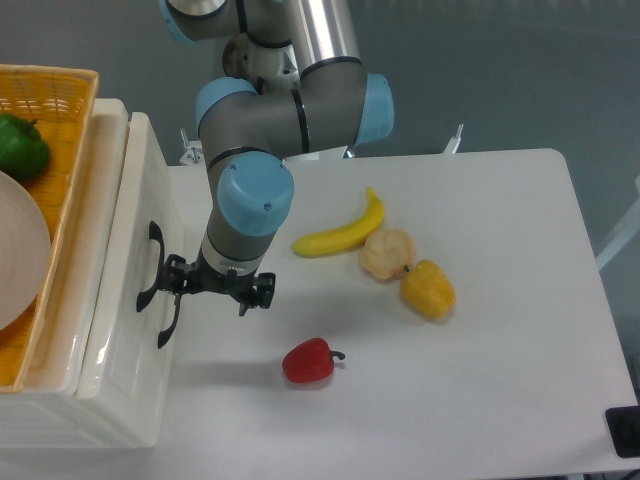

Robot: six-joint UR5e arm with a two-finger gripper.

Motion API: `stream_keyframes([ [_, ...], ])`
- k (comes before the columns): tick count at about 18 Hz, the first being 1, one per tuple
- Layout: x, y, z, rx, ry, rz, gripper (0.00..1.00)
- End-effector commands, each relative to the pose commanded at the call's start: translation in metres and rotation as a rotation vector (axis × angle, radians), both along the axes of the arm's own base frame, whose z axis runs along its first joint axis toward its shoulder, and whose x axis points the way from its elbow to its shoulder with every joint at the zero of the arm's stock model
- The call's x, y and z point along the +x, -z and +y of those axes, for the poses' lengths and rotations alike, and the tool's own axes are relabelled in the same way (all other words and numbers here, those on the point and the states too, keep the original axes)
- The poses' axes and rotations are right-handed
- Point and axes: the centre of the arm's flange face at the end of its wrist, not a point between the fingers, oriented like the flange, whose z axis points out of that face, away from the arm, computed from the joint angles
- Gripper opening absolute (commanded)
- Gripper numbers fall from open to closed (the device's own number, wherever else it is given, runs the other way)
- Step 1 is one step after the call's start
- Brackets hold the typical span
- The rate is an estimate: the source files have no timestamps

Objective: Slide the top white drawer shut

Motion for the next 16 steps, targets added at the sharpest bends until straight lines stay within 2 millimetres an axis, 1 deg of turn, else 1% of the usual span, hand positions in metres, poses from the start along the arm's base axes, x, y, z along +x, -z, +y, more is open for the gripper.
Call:
stream_keyframes([
  [5,0.000,-0.001,0.000,0.002,0.000,0.000,1.00],
  [7,-0.003,-0.002,-0.002,0.002,-0.002,0.005,1.00],
  [12,-0.034,-0.005,-0.015,-0.001,-0.039,0.025,1.00],
  [16,-0.065,-0.022,-0.032,0.031,-0.054,0.061,1.00],
])
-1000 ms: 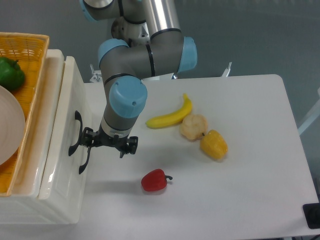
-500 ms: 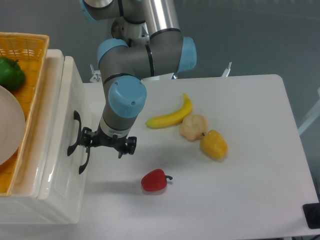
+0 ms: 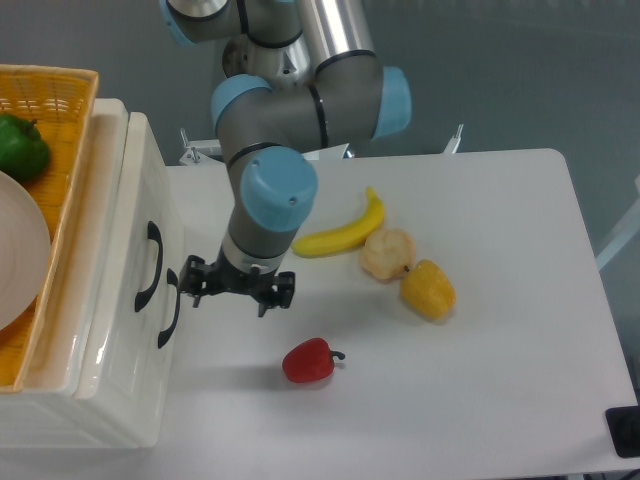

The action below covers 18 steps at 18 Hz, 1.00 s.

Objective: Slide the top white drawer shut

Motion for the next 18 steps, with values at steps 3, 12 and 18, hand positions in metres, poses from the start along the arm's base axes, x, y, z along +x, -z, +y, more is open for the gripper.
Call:
stream_keyframes([
  [3,-0.031,-0.019,-0.027,0.038,0.042,0.051,1.00],
  [12,-0.110,-0.062,-0.126,-0.060,0.201,0.283,1.00],
  [18,-0.147,-0.065,-0.180,-0.165,0.364,0.350,1.00],
])
